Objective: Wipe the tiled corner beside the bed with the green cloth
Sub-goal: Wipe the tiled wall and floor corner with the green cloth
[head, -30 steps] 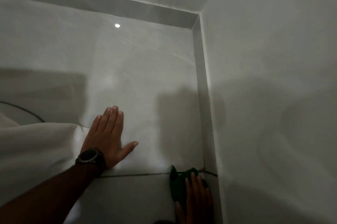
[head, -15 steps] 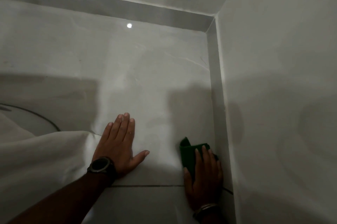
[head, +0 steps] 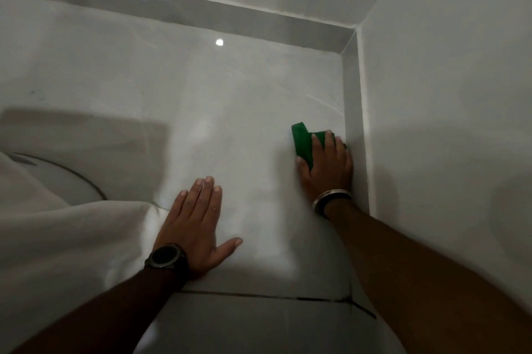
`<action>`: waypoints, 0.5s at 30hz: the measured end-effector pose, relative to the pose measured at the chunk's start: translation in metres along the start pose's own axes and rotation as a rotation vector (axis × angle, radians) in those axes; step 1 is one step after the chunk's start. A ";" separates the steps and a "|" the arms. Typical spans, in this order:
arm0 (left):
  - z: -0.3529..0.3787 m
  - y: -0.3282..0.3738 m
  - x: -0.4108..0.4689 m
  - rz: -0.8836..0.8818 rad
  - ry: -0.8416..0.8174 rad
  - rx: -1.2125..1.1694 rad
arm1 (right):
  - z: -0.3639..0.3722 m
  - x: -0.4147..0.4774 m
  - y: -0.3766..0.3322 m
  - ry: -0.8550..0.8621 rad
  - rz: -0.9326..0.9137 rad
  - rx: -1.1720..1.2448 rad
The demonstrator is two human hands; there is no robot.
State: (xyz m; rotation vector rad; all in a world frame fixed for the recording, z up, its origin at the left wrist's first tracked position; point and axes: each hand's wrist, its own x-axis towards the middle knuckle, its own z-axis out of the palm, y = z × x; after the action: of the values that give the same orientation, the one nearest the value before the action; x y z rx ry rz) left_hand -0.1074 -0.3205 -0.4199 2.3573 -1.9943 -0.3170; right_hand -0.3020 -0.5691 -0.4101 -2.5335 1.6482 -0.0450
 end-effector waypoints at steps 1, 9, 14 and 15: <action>0.000 0.001 0.000 0.001 -0.005 0.000 | 0.000 -0.003 0.000 0.000 -0.005 0.005; -0.003 0.001 0.000 -0.002 -0.013 -0.004 | 0.001 -0.140 -0.001 0.006 0.049 0.056; -0.006 0.002 -0.001 -0.002 -0.013 -0.008 | 0.011 -0.236 0.006 0.011 0.020 0.068; -0.005 0.002 -0.002 0.000 -0.012 -0.008 | 0.013 -0.246 0.008 0.021 0.007 0.065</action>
State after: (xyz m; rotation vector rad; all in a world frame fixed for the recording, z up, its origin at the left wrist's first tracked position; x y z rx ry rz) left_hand -0.1089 -0.3200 -0.4141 2.3561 -1.9944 -0.3390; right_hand -0.4079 -0.3465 -0.4141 -2.4873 1.6359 -0.1234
